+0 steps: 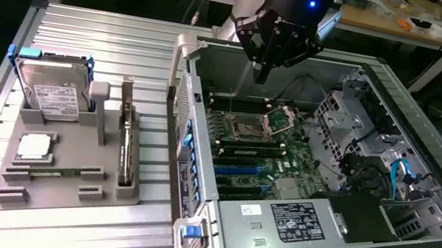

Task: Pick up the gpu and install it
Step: 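Reach for the gpu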

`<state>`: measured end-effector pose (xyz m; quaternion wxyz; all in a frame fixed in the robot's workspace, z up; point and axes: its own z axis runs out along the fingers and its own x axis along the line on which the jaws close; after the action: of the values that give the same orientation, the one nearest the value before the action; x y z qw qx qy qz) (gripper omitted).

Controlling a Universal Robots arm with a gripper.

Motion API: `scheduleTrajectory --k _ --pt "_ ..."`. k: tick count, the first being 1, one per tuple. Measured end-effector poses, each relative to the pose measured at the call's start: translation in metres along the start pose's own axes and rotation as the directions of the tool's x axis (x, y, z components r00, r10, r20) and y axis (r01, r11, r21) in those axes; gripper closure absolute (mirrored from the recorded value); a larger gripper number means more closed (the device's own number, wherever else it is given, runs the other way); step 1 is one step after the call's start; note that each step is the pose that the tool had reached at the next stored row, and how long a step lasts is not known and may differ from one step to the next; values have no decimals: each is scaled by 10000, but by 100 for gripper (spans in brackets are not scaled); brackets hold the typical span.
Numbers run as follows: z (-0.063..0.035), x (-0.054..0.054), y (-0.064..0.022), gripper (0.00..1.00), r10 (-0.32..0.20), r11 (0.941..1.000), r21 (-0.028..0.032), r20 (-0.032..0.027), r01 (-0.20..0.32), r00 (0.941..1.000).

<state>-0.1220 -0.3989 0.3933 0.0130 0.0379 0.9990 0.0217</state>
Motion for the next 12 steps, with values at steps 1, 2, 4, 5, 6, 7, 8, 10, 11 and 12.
scheduleTrajectory --k 1,2,4,5,6,7,8,10,11,12 --pt "0 27 -2 89 0 10000 -2 1 0 10000" --pt "-1 57 -4 89 0 10000 -1 0 0 10000" --pt "-3 145 -10 89 1 10000 -1 1 -1 10000" --pt "-3 166 -12 89 1 10000 -1 1 -1 10000" --pt "-4 189 -13 89 0 10000 0 0 0 10000" --pt "-5 205 -14 89 0 10000 0 0 0 10000" --pt "-5 224 -16 89 0 10000 0 0 0 10000" --pt "-5 273 -20 89 1 10000 0 0 -1 10000" --pt "-6 299 -21 89 1 10000 0 0 -1 10000" --pt "-6 322 -23 89 1 10000 0 0 -1 10000"
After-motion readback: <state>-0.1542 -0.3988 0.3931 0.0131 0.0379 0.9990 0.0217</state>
